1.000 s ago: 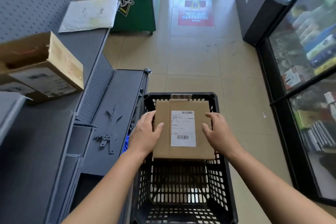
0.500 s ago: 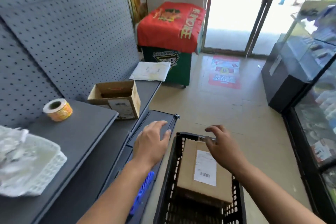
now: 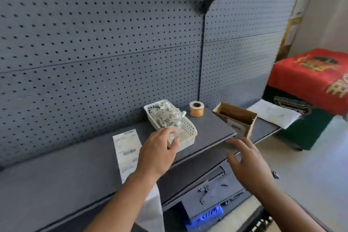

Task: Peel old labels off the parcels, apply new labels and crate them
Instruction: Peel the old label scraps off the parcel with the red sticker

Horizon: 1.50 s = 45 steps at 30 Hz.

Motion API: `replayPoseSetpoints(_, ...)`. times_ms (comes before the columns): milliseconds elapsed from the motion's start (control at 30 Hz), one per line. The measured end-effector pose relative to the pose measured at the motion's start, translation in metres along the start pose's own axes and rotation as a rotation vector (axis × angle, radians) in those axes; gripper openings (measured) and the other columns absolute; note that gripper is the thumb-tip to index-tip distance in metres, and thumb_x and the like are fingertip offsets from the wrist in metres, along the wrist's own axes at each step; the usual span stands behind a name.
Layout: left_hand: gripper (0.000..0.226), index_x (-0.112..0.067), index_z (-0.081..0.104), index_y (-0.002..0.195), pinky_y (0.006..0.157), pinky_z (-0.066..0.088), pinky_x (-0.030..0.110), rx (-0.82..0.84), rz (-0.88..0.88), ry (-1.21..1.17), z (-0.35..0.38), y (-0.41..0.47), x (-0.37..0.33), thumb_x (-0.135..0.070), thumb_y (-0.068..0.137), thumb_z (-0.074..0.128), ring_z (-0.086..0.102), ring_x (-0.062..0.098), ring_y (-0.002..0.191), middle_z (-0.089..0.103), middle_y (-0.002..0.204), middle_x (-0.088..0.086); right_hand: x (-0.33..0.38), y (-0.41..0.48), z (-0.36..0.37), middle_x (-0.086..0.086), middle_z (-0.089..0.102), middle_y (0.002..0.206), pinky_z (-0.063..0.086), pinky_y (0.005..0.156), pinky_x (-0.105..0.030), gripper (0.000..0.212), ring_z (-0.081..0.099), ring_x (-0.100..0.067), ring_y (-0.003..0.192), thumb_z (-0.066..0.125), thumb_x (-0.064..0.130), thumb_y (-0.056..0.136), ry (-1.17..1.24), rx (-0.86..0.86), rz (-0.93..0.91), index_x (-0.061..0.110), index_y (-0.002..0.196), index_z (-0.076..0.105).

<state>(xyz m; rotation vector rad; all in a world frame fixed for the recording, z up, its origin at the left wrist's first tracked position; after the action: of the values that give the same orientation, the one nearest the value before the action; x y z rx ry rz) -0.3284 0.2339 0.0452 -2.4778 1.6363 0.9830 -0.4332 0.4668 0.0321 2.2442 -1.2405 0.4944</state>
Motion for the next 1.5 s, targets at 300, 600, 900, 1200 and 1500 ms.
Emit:
replayPoseSetpoints(300, 0.034, -0.031, 0.057, 0.134, 0.099, 0.036, 0.023, -0.187, -0.223, 0.074, -0.116, -0.055, 0.12, -0.043, 0.103, 0.048, 0.044, 0.005, 0.129, 0.055, 0.136, -0.019, 0.146, 0.018, 0.08, 0.013, 0.051, 0.129, 0.045, 0.086, -0.029, 0.027, 0.055, -0.015, 0.112, 0.057, 0.029, 0.095, 0.063, 0.1, -0.253, 0.028, 0.122, 0.06)
replayPoseSetpoints(600, 0.036, -0.035, 0.055, 0.135, 0.095, 0.033, 0.017, -0.332, -0.302, 0.08, -0.207, -0.096, 0.2, -0.047, 0.102, 0.046, 0.041, -0.003, 0.128, 0.054, 0.136, -0.024, 0.272, 0.013, 0.142, 0.013, 0.051, 0.127, 0.041, 0.087, -0.026, 0.028, 0.052, -0.013, 0.115, 0.054, 0.028, 0.096, 0.105, 0.168, -0.395, 0.025, 0.123, 0.059)
replayPoseSetpoints(900, 0.033, -0.033, 0.059, 0.13, 0.091, 0.042, 0.022, -0.52, -0.369, 0.104, -0.275, -0.121, 0.247, -0.043, 0.1, 0.051, 0.047, -0.001, 0.122, 0.057, 0.131, -0.024, 0.364, 0.011, 0.188, 0.016, 0.051, 0.123, 0.046, 0.084, -0.03, 0.029, 0.056, -0.011, 0.099, 0.053, 0.031, 0.097, 0.225, 0.247, -0.504, 0.028, 0.125, 0.058)
replayPoseSetpoints(1200, 0.038, -0.033, 0.051, 0.14, 0.103, 0.045, 0.029, -0.642, -0.695, 0.253, -0.337, -0.196, 0.302, -0.043, 0.103, 0.047, 0.049, 0.004, 0.127, 0.051, 0.141, -0.019, 0.456, -0.002, 0.237, 0.019, 0.045, 0.118, 0.046, 0.074, -0.032, 0.032, 0.052, -0.007, 0.061, 0.049, 0.032, 0.099, 0.373, 0.483, -0.634, 0.031, 0.131, 0.05)
replayPoseSetpoints(1500, 0.032, -0.033, 0.057, 0.133, 0.092, 0.046, 0.039, -0.794, -0.906, 0.294, -0.386, -0.277, 0.359, -0.038, 0.102, 0.051, 0.054, 0.019, 0.12, 0.059, 0.132, -0.011, 0.52, -0.04, 0.276, 0.016, 0.045, 0.133, 0.035, 0.079, -0.016, 0.038, 0.052, 0.013, 0.087, 0.046, 0.031, 0.102, 0.46, 0.689, -0.627, 0.027, 0.139, 0.044)
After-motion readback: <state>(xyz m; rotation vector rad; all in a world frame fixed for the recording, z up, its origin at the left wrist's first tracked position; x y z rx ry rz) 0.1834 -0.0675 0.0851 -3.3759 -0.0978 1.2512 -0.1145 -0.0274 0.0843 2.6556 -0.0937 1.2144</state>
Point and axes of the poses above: each hand's wrist, its own y-axis towards the middle knuckle, its own z-axis out of the palm, x = y × z, the point moved 2 cm from there along y, towards the middle knuckle
